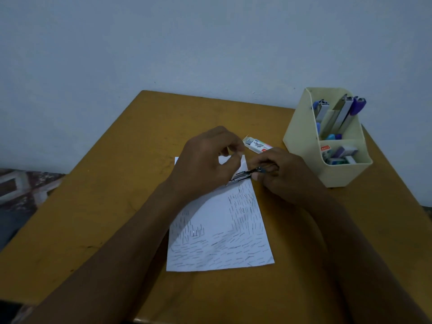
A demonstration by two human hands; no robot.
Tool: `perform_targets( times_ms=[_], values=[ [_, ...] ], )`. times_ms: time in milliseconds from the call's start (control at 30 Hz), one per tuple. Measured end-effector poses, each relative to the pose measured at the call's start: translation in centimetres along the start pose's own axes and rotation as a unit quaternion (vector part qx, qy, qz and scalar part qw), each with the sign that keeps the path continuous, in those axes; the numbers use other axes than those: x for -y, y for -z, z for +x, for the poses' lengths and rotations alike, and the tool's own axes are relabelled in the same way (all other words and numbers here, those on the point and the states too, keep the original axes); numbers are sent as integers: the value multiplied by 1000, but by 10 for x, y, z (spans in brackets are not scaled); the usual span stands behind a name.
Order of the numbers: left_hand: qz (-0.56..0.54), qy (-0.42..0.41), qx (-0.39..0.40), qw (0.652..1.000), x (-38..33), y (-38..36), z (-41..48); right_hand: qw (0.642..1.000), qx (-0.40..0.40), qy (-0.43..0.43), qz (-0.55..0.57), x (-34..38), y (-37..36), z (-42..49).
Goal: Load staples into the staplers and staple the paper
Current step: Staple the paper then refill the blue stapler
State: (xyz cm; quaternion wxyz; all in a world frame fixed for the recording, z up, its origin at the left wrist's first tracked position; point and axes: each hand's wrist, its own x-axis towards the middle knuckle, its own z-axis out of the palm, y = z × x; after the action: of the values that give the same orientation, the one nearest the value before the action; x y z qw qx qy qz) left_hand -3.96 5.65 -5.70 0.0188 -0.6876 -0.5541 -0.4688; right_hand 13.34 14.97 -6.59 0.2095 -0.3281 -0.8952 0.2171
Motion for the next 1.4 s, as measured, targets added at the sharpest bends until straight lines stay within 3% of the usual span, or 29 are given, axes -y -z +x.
perform_targets(
  times_ms=[233,433,600,767,967,1200,1400],
  values=[
    [7,-21,16,1000,-23,0,3,996,-31,-76,-20,15,27,-33],
    [-41,-51,82,995,-69,-34,15,983,-112,-142,-29,0,69,-86],
    [-79,-72,152,983,-127,-86,21,952,-185,-241,-24,-21,110,-158],
    [-132,-135,204,960,-194,-133,16,925,-217,-309,-37,-34,142,-233],
    [-159,-147,301,929,-260,-178,3,877,-263,-399,-48,-50,165,-316],
    [-150,-171,397,889,-332,-227,-24,821,-317,-471,-63,-57,169,-394],
    [-149,-201,424,870,-362,-258,-45,801,-320,-502,-62,-64,170,-426]
  ],
)
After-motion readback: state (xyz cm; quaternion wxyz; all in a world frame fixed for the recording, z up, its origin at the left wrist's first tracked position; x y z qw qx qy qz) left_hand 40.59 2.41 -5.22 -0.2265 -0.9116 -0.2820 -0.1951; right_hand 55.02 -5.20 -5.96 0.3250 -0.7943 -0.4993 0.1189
